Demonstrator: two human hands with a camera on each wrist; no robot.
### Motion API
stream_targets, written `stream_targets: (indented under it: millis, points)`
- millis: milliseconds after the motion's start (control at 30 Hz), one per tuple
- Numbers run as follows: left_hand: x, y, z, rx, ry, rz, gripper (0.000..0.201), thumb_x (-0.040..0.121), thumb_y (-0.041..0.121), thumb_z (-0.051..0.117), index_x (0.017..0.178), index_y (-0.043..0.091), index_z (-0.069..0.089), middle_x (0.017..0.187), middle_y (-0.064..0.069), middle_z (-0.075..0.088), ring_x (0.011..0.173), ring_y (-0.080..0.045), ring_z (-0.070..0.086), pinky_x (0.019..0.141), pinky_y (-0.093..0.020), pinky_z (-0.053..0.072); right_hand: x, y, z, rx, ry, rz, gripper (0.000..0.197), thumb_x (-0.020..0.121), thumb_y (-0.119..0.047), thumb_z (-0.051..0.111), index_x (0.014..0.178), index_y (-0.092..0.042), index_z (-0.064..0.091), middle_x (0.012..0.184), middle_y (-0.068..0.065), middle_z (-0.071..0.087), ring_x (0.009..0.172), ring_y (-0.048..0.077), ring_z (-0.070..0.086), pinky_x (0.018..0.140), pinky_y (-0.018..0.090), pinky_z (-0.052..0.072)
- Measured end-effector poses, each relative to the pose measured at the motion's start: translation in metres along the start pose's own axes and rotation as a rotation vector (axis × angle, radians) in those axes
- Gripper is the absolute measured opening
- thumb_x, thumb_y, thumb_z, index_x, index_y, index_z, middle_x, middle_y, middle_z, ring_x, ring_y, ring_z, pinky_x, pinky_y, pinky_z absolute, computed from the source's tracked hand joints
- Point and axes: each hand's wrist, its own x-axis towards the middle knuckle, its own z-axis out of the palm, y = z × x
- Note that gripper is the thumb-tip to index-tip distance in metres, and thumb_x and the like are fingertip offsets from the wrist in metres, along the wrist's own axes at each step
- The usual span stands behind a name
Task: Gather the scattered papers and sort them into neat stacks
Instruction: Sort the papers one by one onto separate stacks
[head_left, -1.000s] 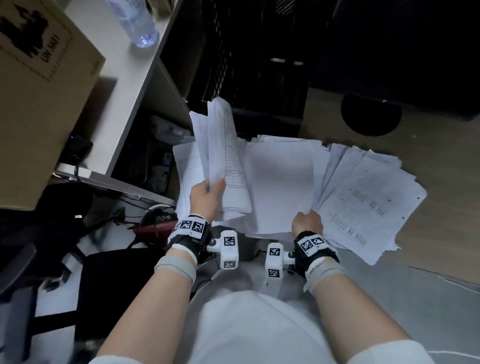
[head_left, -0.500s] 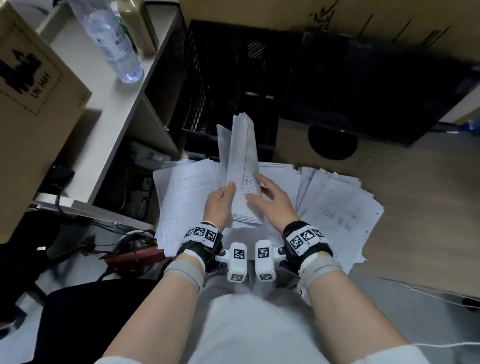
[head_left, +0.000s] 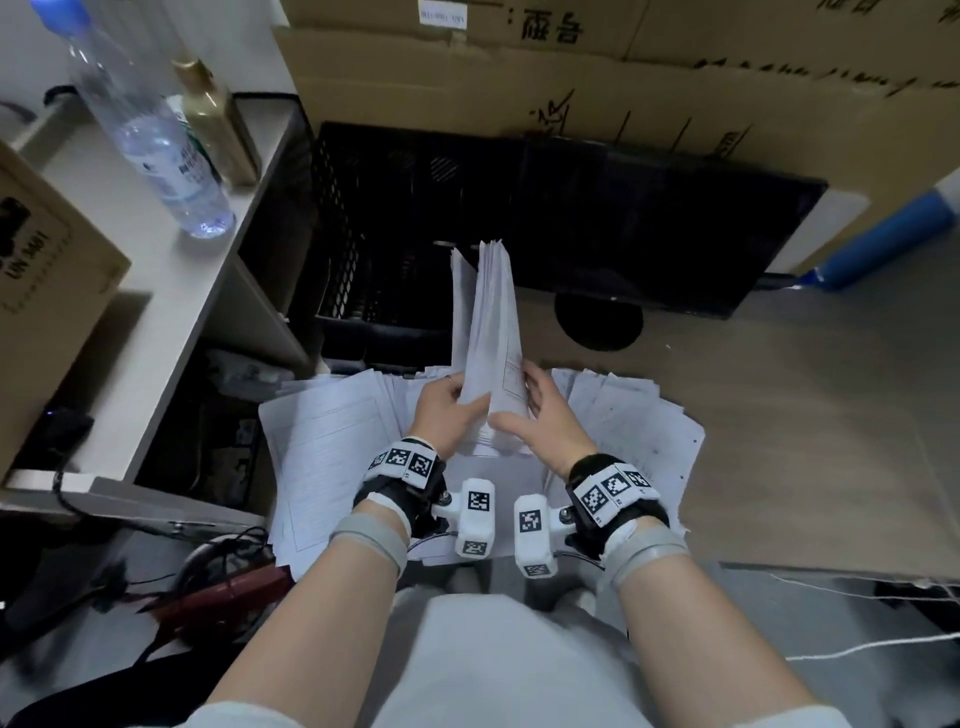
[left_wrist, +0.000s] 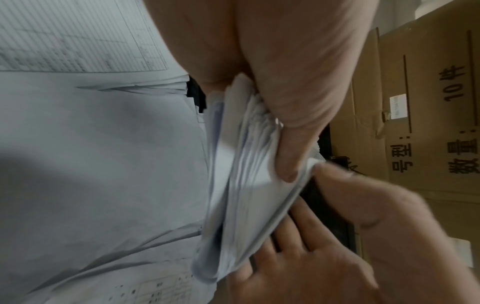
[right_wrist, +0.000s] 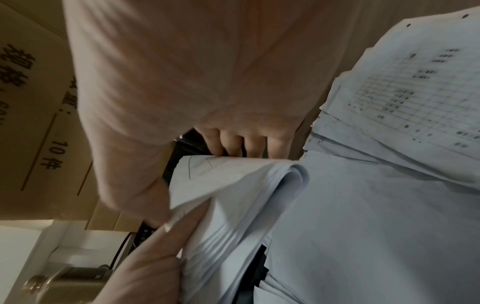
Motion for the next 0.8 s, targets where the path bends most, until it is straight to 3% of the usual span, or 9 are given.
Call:
stream_targets:
  millis: [100,167,200,333,400,467,633,733,800]
  points:
    - [0.0,0.004,0.013,0.033,-0.041,-0.062,0.02,0.083,0.014,0.081,0.103,0.013,0.076,0.087,-0.002,0.078,0.068,-0.009,0.071,0.057,-0.023,0.054,-0.005,0.005,-0.005,-0.007,0.005,0.021,0.117,0.066,-0.041,0.09,0.155,-0.029,0.016,0.146,-0.013,0.042,0.127,0.001,0.048,0.105,0.022,0.042]
    - [0.003,-0.001,0.02,0.049,-0.063,-0.1,0.014,0.084,0.02,0.081,0.096,0.013,0.077,0.085,-0.004,0.078,0.066,-0.013,0.07,0.06,-0.026,0.053,-0.008,0.014,-0.009,-0.077,0.034,0.058,0.118,0.063,-0.046,0.089,0.155,-0.029,0.017,0.15,-0.011,0.041,0.132,0.007,0.046,0.111,0.032,0.04]
    - [0.004,-0.003,0.021,0.036,-0.058,-0.113,0.015,0.083,0.023,0.08,0.091,0.01,0.077,0.084,-0.006,0.077,0.068,-0.018,0.068,0.065,-0.031,0.054,-0.009,0.019,-0.011,-0.077,0.079,0.075,0.103,0.071,-0.038,0.085,0.153,-0.025,0.024,0.147,-0.012,0.044,0.131,0.008,0.048,0.11,0.033,0.04]
    - [0.006,-0.009,0.025,-0.023,-0.003,-0.143,0.04,0.075,0.037,0.074,0.076,-0.002,0.065,0.072,-0.008,0.057,0.067,-0.019,0.05,0.065,-0.034,0.043,-0.015,0.034,-0.029,-0.059,0.372,0.123,0.023,0.097,-0.02,0.053,0.113,-0.009,0.065,0.11,0.005,0.069,0.104,0.024,0.063,0.095,0.035,0.049]
    - [0.005,-0.01,0.026,-0.036,0.052,-0.15,0.028,0.079,0.035,0.07,0.075,0.011,0.056,0.071,-0.007,0.043,0.066,-0.018,0.039,0.062,-0.033,0.035,-0.015,0.042,-0.033,-0.067,0.483,0.134,0.024,0.098,-0.018,0.049,0.078,-0.006,0.058,0.078,0.009,0.062,0.078,0.026,0.057,0.076,0.033,0.043]
    - [0.003,-0.013,0.023,-0.053,0.103,-0.16,0.025,0.082,0.035,0.07,0.078,0.017,0.054,0.072,-0.005,0.04,0.067,-0.018,0.037,0.06,-0.032,0.035,-0.014,0.044,-0.032,-0.079,0.546,0.146,0.034,0.097,-0.014,0.048,0.064,-0.011,0.039,0.063,0.004,0.043,0.065,0.023,0.041,0.066,0.032,0.033]
    - [-0.007,-0.024,-0.002,-0.071,0.27,-0.143,0.034,0.075,0.042,0.07,0.076,0.008,0.064,0.072,-0.004,0.053,0.07,-0.016,0.049,0.066,-0.035,0.044,-0.009,0.037,-0.023,-0.179,0.622,0.159,0.03,0.101,-0.016,0.044,0.079,0.003,0.054,0.074,0.011,0.057,0.071,0.026,0.049,0.065,0.031,0.034]
    - [-0.021,-0.026,-0.016,-0.083,0.374,-0.126,0.046,0.071,0.042,0.068,0.083,-0.002,0.065,0.076,-0.005,0.058,0.073,-0.015,0.053,0.071,-0.035,0.046,-0.005,0.026,-0.02,-0.227,0.631,0.08,0.028,0.103,-0.022,0.043,0.097,-0.006,0.065,0.087,0.006,0.065,0.082,0.029,0.057,0.071,0.031,0.041]
    - [-0.037,-0.022,-0.023,-0.094,0.439,-0.102,0.047,0.072,0.04,0.067,0.083,-0.005,0.065,0.076,-0.005,0.062,0.073,-0.015,0.055,0.071,-0.034,0.048,-0.004,0.009,-0.009,-0.2,0.467,0.0,0.024,0.102,-0.025,0.044,0.096,-0.018,0.067,0.086,-0.003,0.062,0.083,0.023,0.056,0.076,0.031,0.042]
